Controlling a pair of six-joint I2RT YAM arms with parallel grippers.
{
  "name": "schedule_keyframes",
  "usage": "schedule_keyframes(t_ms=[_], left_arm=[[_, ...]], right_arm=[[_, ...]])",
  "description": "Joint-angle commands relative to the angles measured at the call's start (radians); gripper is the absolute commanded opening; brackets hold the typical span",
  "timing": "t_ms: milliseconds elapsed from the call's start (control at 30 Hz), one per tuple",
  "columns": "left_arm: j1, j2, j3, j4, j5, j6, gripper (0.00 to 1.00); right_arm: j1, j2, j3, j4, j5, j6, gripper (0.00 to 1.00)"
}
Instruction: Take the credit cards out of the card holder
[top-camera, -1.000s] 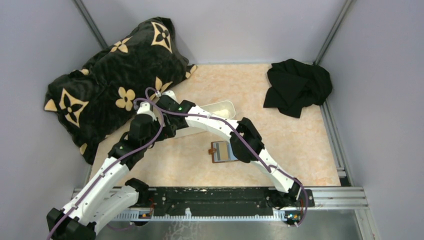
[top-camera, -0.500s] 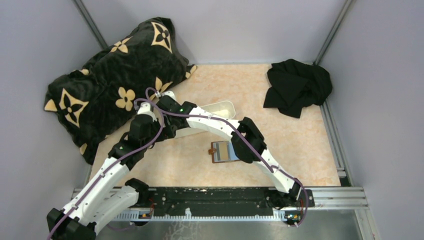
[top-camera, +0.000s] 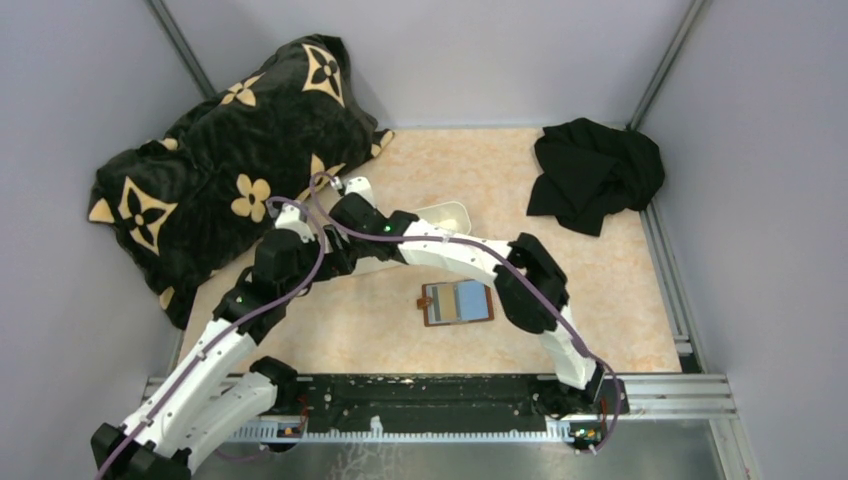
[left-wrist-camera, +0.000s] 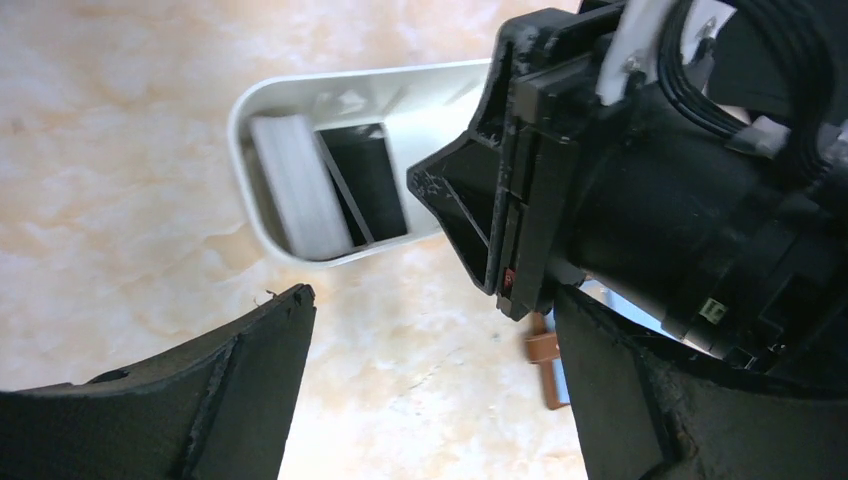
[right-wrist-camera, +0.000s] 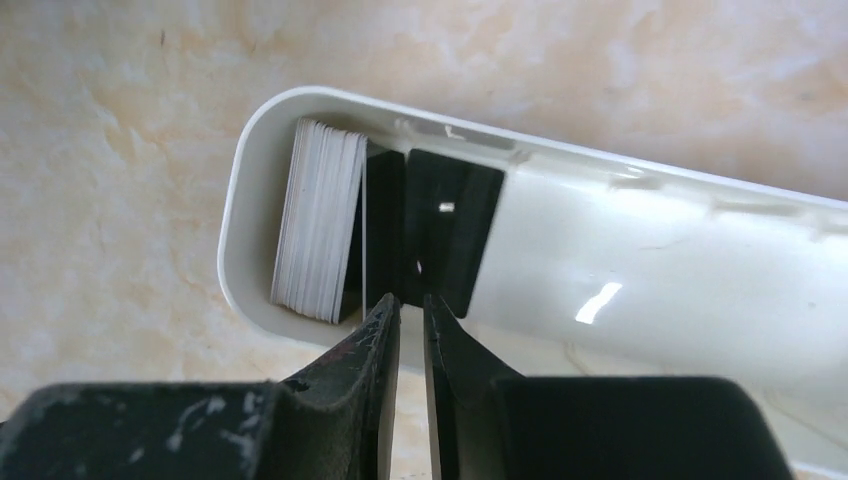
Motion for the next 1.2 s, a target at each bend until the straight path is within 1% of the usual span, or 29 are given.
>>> schedule_keyframes(t_ms=[0, 133, 200, 267, 300, 333, 367, 400, 433, 467, 500, 533, 600, 633, 667, 767, 867, 900, 933, 967, 1067, 1100, 1133, 1167], left_arm=[[0.012, 0.001, -0.007, 0.015, -0.037, 0.011, 0.94], [0.013, -0.016, -0.003, 0.023, -0.020, 0.030, 0.94], [0.012, -0.036, -0.001, 0.044, 0.051, 0.051, 0.94], [0.012, -0.055, -0.012, 0.098, 0.144, 0.055, 0.95], [0.010, -0.059, -0.019, 0.129, 0.207, 0.049, 0.94], [0.006, -0.057, -0.026, 0.164, 0.262, 0.032, 0.92], [0.000, -0.049, -0.033, 0.197, 0.314, 0.008, 0.90], [-0.015, -0.033, -0.040, 0.227, 0.349, -0.014, 0.89], [-0.039, -0.012, -0.043, 0.248, 0.362, -0.028, 0.88], [-0.082, 0.013, -0.043, 0.261, 0.351, -0.030, 0.87], [-0.141, 0.046, -0.037, 0.271, 0.317, -0.018, 0.87], [-0.209, 0.076, -0.029, 0.276, 0.267, -0.003, 0.87], [-0.338, 0.162, -0.007, 0.297, 0.204, 0.010, 0.88], [-0.382, 0.200, 0.004, 0.312, 0.200, 0.007, 0.88], [-0.412, 0.235, 0.011, 0.330, 0.208, -0.003, 0.88], [-0.454, 0.321, -0.005, 0.406, 0.236, -0.009, 0.88], [-0.462, 0.402, -0.018, 0.428, 0.245, -0.013, 0.83], [-0.462, 0.419, -0.021, 0.430, 0.247, -0.017, 0.80], [-0.463, 0.430, -0.029, 0.437, 0.247, -0.023, 0.71], [-0.462, 0.437, -0.037, 0.446, 0.239, -0.030, 0.58], [-0.461, 0.433, -0.070, 0.481, 0.203, -0.047, 0.08], [-0.462, 0.423, -0.079, 0.481, 0.184, -0.055, 0.01], [-0.460, 0.412, -0.084, 0.479, 0.167, -0.063, 0.00], [-0.459, 0.397, -0.088, 0.473, 0.145, -0.071, 0.00]], right_arm=[[0.048, -0.292, -0.169, 0.265, 0.132, 0.018, 0.15], [0.048, -0.473, -0.424, 0.472, 0.282, 0.027, 0.15], [0.048, -0.600, -0.580, 0.620, 0.361, 0.029, 0.16], [0.043, -0.726, -0.723, 0.703, 0.417, 0.046, 0.20], [0.036, -0.778, -0.811, 0.727, 0.420, 0.066, 0.41], [0.018, -0.827, -0.872, 0.724, 0.409, 0.127, 0.66], [-0.019, -0.880, -0.921, 0.694, 0.326, 0.207, 0.70], [-0.078, -0.925, -0.971, 0.690, 0.177, 0.244, 0.64], [-0.115, -0.964, -1.003, 0.673, 0.092, 0.265, 0.57], [-0.118, -0.993, -1.010, 0.608, 0.094, 0.268, 0.50], [-0.096, -1.013, -1.003, 0.529, 0.142, 0.251, 0.48], [-0.072, -1.023, -0.991, 0.431, 0.190, 0.243, 0.48], [-0.062, -1.015, -0.965, 0.244, 0.200, 0.270, 0.46], [-0.059, -1.010, -0.966, 0.190, 0.186, 0.278, 0.45], [-0.053, -1.008, -0.975, 0.151, 0.175, 0.289, 0.42], [-0.040, -1.017, -1.054, 0.157, 0.111, 0.319, 0.30], [-0.038, -1.058, -1.149, 0.202, 0.084, 0.379, 0.20], [-0.038, -1.072, -1.187, 0.215, 0.076, 0.397, 0.16], [-0.038, -1.079, -1.210, 0.230, 0.063, 0.401, 0.05], [-0.038, -1.083, -1.223, 0.237, 0.051, 0.402, 0.00], [-0.024, -1.041, -1.217, 0.222, 0.042, 0.405, 0.00], [-0.003, -1.011, -1.193, 0.191, 0.060, 0.405, 0.00], [0.015, -0.964, -1.163, 0.163, 0.079, 0.403, 0.08], [0.036, -0.919, -1.124, 0.135, 0.096, 0.396, 0.21]])
